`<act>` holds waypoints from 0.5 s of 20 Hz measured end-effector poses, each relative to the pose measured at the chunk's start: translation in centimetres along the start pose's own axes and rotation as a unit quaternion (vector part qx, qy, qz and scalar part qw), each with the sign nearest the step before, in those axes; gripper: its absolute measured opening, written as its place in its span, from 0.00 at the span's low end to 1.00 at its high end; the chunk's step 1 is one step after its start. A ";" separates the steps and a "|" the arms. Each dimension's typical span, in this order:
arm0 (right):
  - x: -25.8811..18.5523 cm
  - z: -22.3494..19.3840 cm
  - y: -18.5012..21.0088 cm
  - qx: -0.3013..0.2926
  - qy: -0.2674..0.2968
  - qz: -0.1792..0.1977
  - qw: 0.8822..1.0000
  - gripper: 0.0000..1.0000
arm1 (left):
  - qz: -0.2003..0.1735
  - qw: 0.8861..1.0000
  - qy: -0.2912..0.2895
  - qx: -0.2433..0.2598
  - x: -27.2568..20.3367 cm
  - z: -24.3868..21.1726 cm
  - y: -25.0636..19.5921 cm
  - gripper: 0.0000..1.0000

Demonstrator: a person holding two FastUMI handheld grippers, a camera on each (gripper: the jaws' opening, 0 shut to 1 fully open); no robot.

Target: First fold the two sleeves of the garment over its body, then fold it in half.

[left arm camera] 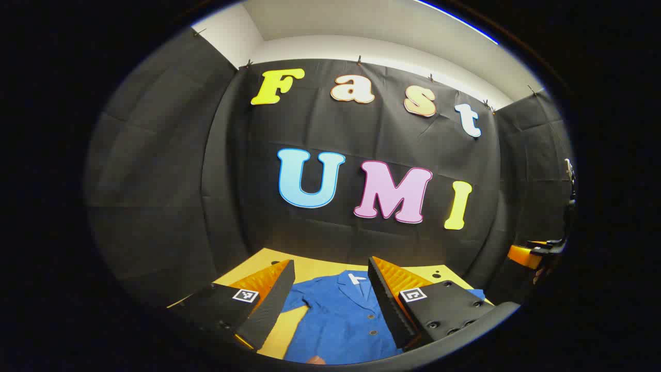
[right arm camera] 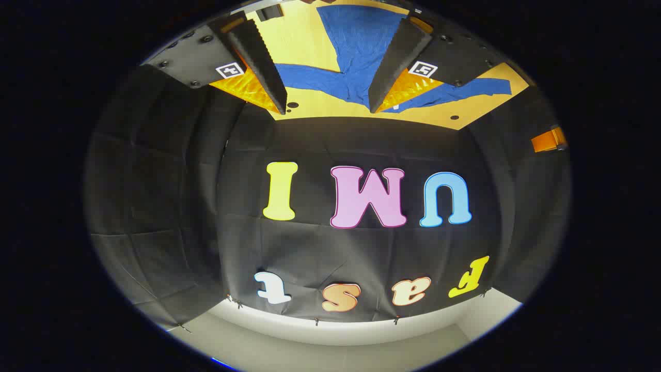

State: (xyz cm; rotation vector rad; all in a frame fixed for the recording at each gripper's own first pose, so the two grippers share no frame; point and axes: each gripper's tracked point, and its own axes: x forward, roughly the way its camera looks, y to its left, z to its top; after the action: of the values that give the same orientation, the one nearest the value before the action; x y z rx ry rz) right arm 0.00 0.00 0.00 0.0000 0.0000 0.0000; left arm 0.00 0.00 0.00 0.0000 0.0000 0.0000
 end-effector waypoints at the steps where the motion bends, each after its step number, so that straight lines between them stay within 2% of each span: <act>1: 0.3 -0.1 0.3 0.000 0.002 0.004 1.000 0.99 | 0.006 1.000 -0.002 0.006 -0.3 0.1 0.4 0.82; 2: 0.6 -0.1 0.6 -0.002 0.003 0.008 1.000 0.99 | 0.011 1.000 -0.007 0.007 -0.6 0.3 0.7 0.82; 3: 0.9 0.1 0.9 -0.004 0.001 0.012 1.000 0.94 | 0.015 1.000 -0.010 0.007 -0.9 0.5 0.9 0.82; 6: 1.6 0.4 2.0 -0.003 -0.005 0.023 1.000 0.94 | 0.028 1.000 -0.012 0.005 -1.2 0.8 1.4 0.84; 7: 1.8 0.4 2.2 -0.004 -0.005 0.027 1.000 0.99 | 0.031 0.999 -0.013 0.008 -1.4 0.8 1.6 0.84; 8: 1.9 0.2 2.4 -0.006 -0.004 0.030 1.000 0.94 | 0.034 0.999 -0.014 0.011 -1.2 0.9 1.8 0.84; 9: 1.9 0.1 2.6 -0.008 -0.003 0.032 0.999 0.99 | 0.038 0.999 -0.014 0.015 -1.3 0.9 1.9 0.84; 10: 1.9 0.1 2.6 -0.010 -0.003 0.034 0.999 0.99 | 0.040 0.999 -0.015 0.019 -1.2 1.2 2.1 0.83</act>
State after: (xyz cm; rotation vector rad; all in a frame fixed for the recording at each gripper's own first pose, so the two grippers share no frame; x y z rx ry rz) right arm 1.94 2.61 0.11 -0.0206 -0.0064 0.0671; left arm -1.18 2.06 1.17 0.0377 -0.0306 0.0808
